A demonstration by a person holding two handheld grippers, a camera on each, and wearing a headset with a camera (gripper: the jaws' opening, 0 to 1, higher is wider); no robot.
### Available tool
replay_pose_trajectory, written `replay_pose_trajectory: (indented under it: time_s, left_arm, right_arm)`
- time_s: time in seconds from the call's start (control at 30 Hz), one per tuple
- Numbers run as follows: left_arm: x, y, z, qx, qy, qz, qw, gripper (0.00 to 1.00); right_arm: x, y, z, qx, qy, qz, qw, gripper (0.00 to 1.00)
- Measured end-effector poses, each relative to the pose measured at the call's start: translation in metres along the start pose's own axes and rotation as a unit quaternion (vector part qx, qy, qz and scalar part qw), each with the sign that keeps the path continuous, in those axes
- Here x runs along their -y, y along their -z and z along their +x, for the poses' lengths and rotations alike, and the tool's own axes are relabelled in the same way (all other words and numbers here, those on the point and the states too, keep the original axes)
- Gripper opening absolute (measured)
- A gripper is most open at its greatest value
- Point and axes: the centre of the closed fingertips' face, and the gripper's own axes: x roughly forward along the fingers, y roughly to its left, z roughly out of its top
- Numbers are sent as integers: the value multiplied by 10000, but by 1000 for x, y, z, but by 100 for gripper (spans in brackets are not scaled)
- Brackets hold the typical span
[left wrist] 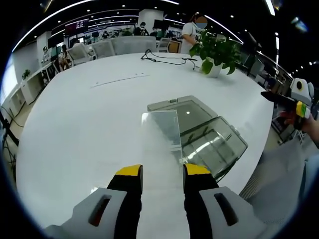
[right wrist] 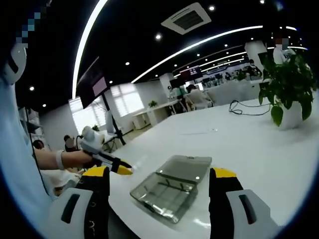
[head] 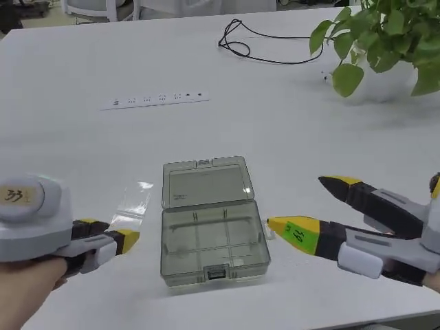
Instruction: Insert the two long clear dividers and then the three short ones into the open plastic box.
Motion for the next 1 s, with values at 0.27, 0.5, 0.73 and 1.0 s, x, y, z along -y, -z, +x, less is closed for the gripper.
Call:
replay_pose_trajectory:
  time_s: [0.27, 0.5, 0.73, 1.0]
  left_arm:
    - [35, -31, -3, 611, 268, 231, 9975, 30]
    - [63, -45, -3, 937, 462, 384, 9938, 30]
    - [86, -50, -2, 1031, 578, 659, 9908, 30]
    - [108, -55, -4, 1170, 736, 785, 9873, 30]
  right_arm:
    - [-7, -1, 14, -86, -148, 707, 9974, 62]
    - [-15, 4, 28, -281, -291, 861, 9955, 49]
    - [-7, -1, 42, -92, -218, 1440, 9893, 38]
    - [-10, 7, 57, -214, -158, 1823, 9829, 29]
